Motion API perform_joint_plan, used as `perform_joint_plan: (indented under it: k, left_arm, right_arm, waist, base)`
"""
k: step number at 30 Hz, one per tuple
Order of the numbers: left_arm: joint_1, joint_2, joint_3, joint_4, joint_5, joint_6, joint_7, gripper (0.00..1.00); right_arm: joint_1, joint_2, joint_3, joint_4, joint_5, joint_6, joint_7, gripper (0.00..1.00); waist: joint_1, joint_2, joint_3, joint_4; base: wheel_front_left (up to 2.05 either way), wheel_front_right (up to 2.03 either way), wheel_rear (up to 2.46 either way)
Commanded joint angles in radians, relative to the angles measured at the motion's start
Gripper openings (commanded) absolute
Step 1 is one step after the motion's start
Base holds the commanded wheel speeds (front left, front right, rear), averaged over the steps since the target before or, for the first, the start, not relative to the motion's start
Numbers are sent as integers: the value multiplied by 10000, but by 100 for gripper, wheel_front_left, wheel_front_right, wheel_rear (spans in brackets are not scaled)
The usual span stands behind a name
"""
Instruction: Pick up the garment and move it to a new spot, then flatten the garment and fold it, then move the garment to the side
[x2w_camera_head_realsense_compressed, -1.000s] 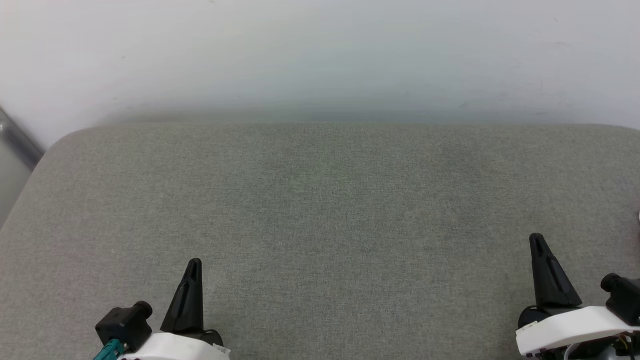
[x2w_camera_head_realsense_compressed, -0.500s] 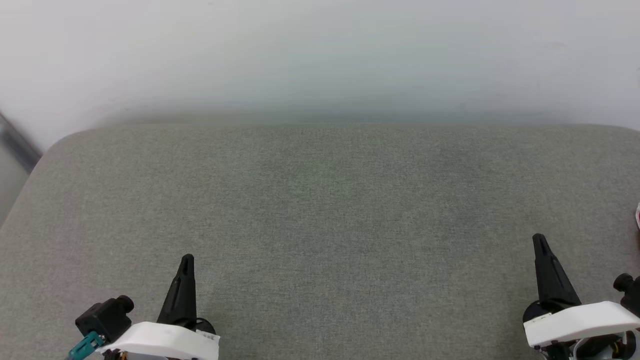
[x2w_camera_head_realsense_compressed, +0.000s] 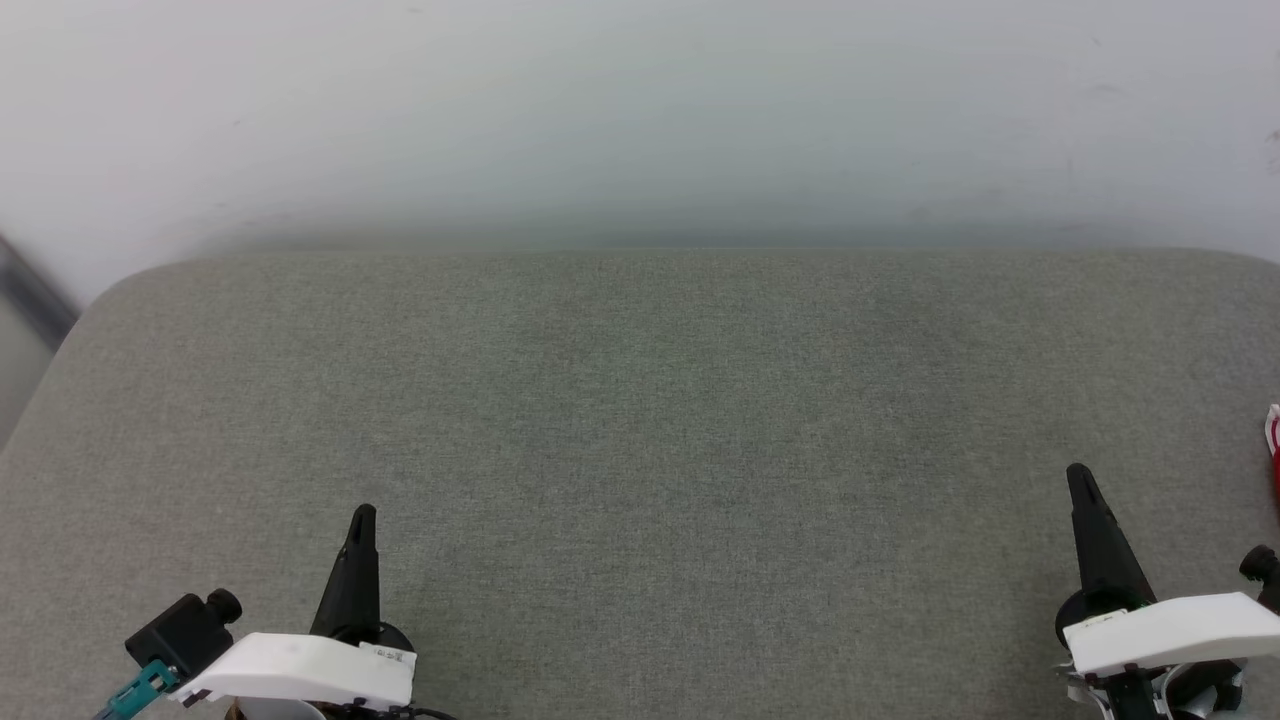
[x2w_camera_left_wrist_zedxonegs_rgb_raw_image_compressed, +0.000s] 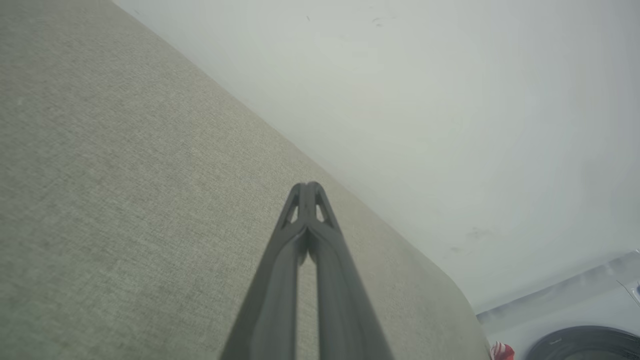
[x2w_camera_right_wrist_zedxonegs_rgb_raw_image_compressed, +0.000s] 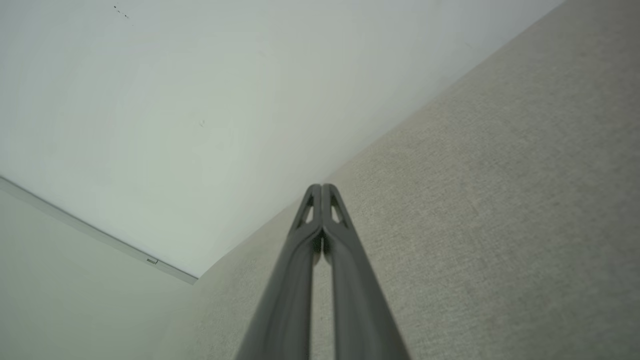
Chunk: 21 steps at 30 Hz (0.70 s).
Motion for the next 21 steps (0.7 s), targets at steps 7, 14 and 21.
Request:
perform_joint_plan:
  k: [7, 14, 21]
  left_arm:
    - [-344, 73, 100, 10, -1060, -20, 249, 0]
    - [-422, 81, 171, 95, -1892, -23, 463, 0]
    - [-515, 86, 243, 179, -2669, -26, 659, 0]
  right_arm:
    - [-342, 39, -87, 40, 1050, 1, 229, 0]
    - [-408, 63, -138, 157, 1858, 1, 407, 0]
    - [-474, 87, -186, 265, 2621, 1, 575, 0]
  waist:
    - [0, 0, -16, -29]
    - [0, 0, -31, -57]
    - [0, 0, -47, -86]
  base:
    - [0, 0, 0]
    - [0, 0, 0]
    - [0, 0, 0]
